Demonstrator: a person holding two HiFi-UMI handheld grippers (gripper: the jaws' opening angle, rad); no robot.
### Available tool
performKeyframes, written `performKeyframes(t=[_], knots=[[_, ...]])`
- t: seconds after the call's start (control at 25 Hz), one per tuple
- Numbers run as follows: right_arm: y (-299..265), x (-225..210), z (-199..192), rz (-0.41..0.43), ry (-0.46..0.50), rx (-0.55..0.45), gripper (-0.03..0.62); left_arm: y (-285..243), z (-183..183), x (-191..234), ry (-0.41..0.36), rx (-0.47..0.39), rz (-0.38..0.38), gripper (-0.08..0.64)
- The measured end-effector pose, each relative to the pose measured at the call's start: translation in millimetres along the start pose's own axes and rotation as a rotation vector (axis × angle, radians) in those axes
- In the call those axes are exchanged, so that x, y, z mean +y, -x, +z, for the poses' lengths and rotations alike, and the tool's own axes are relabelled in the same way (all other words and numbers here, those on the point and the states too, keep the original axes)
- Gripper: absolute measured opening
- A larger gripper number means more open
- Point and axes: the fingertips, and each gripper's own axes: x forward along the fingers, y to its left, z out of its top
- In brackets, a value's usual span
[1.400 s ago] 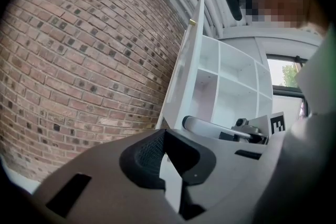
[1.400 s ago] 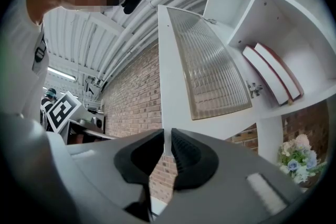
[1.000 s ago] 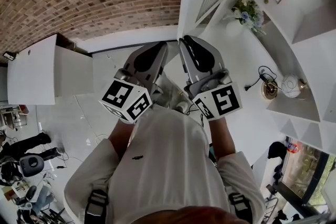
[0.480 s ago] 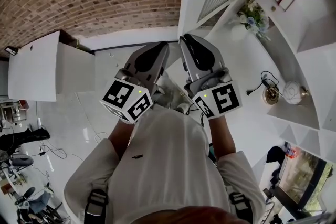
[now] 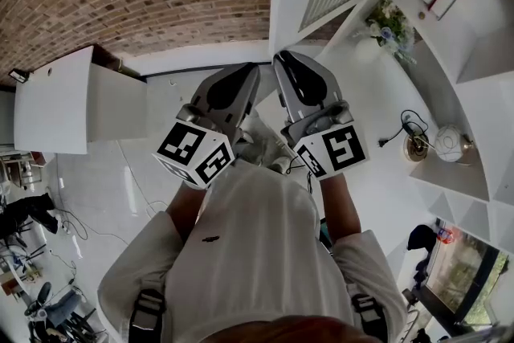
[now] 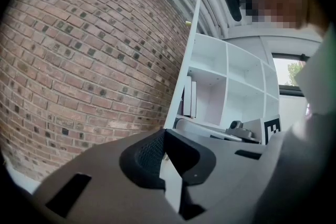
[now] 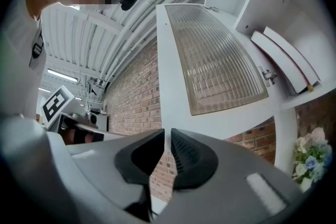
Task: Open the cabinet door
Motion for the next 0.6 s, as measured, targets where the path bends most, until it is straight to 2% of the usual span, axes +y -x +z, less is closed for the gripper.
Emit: performKeyframes(t=[0.6], knots=[[48.7,-5.8,11.7,-0.082,0.054,-0.010,0.038,0.8,-6.2,-36.7,-0.017,-0.001,-0.066,0.008]])
